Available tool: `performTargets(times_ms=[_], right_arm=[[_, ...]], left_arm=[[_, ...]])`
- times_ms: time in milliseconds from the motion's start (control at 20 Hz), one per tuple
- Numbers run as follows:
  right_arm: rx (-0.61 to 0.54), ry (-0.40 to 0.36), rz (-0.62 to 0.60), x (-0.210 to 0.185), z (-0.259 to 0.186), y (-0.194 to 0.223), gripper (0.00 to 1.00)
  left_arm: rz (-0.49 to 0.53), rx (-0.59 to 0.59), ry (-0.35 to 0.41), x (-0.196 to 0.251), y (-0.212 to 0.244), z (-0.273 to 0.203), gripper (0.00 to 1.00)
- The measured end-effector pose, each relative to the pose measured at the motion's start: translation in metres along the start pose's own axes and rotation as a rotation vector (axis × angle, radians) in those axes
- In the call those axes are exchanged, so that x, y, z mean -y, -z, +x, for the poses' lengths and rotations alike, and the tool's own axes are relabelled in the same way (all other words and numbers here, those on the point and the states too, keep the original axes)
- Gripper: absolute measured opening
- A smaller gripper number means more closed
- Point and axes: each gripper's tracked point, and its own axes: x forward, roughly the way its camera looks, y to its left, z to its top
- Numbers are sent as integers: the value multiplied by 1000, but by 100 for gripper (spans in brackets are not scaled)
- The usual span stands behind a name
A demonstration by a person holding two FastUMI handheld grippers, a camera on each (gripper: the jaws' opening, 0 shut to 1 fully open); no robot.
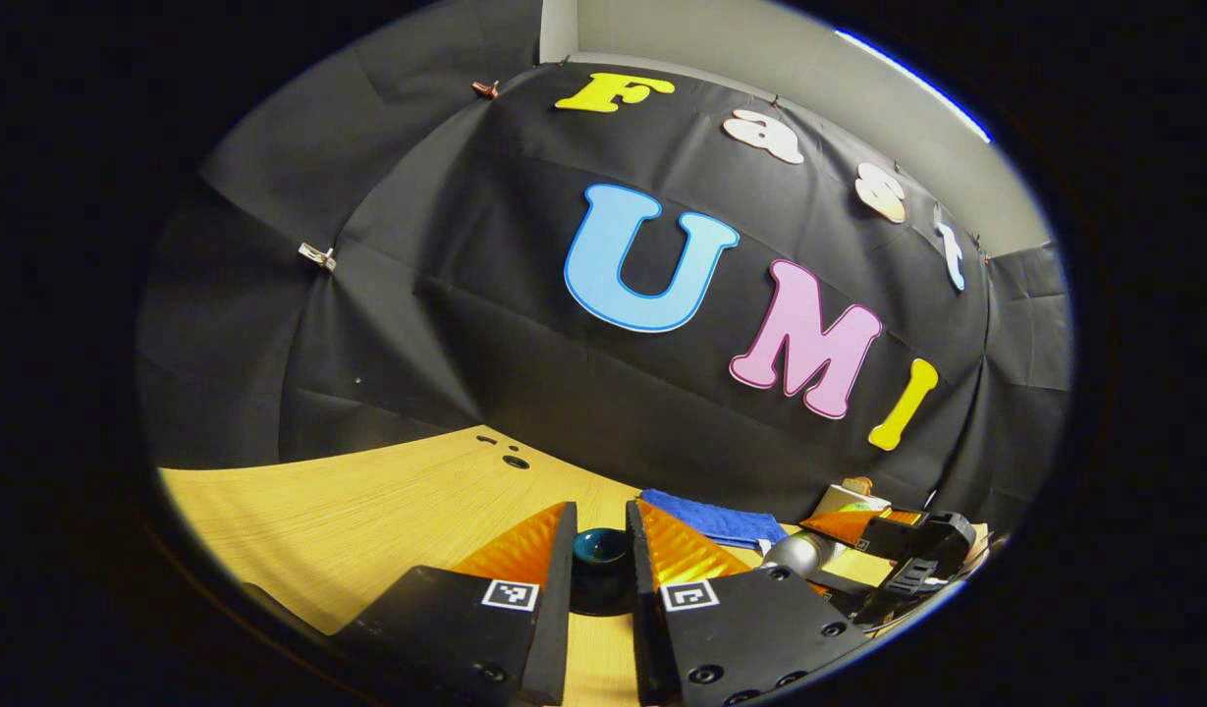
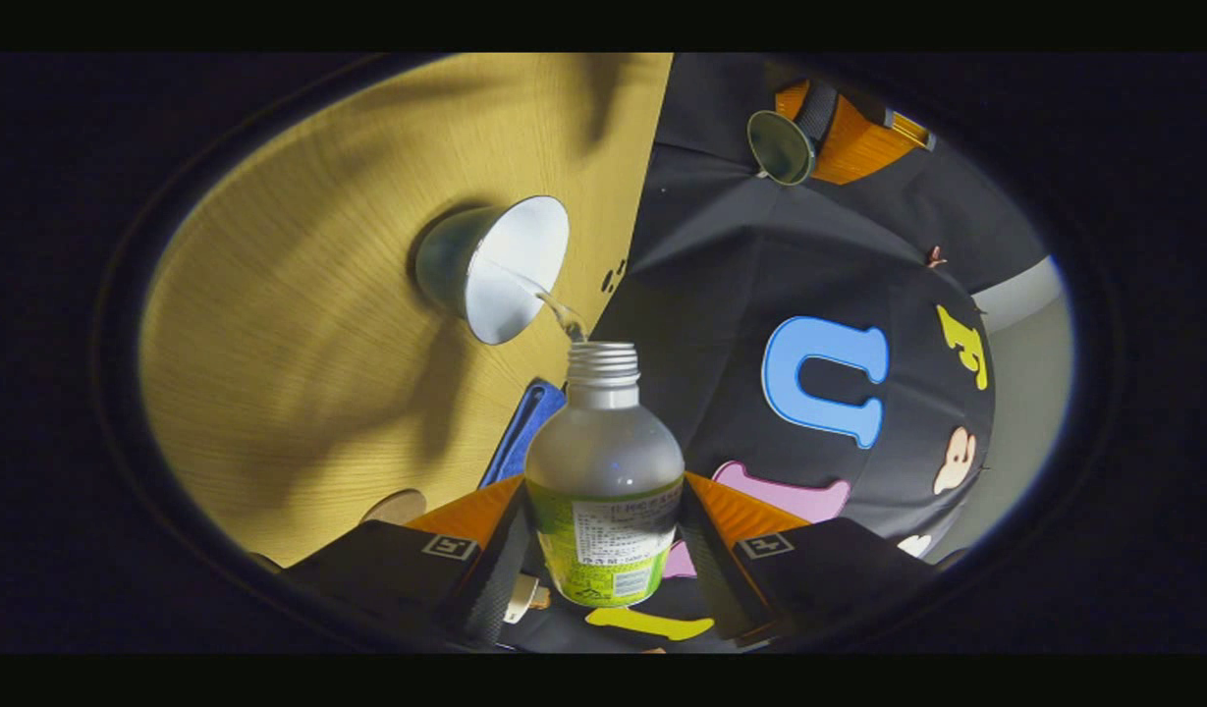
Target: Open the teacup lid with one hand, grasp the water bottle and pour water into the teacup with the other hand; after pouring, place the water bottle on the coaster and then close the teacup lid.
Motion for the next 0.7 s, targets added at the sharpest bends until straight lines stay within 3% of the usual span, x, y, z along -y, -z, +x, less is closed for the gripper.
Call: performTargets(times_ms=[400,700], right_arm=[[9,-10,-72,3,0,-2,77],[4,-3,-165,11,0,-1,80]], left_arm=[[-5,-1,-1,-1,0,0,31],[-6,-4,-4,-1,0,0,31]])
